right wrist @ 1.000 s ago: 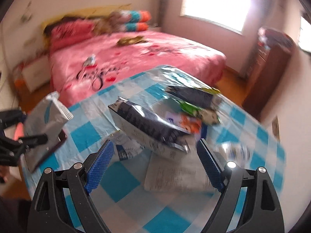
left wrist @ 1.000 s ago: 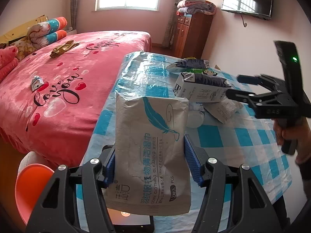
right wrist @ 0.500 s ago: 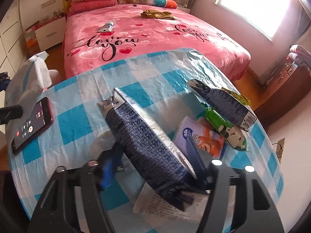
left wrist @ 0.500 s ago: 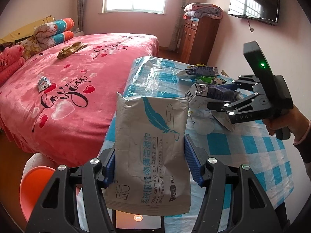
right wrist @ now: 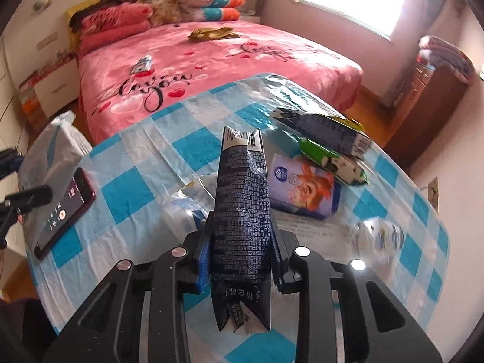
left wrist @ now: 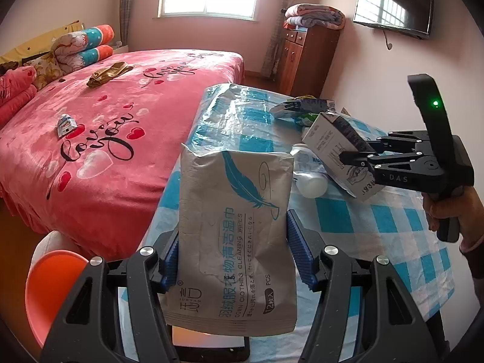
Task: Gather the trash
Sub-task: 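Lift the wipes package with the left tool while the right tool grasps a dark blue carton, then carry both items over the orange bucket and open both tools to drop them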
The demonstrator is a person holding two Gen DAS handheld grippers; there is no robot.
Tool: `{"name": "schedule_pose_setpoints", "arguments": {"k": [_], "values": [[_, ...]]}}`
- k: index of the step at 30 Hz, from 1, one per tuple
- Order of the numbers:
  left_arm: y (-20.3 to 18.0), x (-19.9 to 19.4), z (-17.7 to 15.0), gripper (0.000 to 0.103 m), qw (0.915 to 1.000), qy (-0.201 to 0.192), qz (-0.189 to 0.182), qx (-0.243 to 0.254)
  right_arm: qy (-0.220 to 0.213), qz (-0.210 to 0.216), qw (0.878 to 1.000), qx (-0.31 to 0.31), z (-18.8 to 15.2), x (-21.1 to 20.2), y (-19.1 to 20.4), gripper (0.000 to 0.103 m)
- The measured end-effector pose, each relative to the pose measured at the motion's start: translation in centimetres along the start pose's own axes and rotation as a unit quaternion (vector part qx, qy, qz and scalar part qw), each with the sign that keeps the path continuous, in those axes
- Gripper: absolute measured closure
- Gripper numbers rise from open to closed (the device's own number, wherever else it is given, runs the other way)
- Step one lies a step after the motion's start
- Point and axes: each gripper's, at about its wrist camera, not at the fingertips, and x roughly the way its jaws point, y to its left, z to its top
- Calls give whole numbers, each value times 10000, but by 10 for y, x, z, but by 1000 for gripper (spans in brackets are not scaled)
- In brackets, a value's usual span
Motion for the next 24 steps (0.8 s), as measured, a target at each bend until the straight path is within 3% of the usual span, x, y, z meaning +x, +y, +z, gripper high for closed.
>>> {"name": "schedule_pose_setpoints", "arguments": {"k": [11,24], "values": [[-4,-22,-11,40,9999,-138,-91,25,-589,245,9946,824,-15,-55,13,70],[40,-69,-24,40,9978,-463,331,-328,-805,1714,9765,1024,19,-75,90,70]]}}
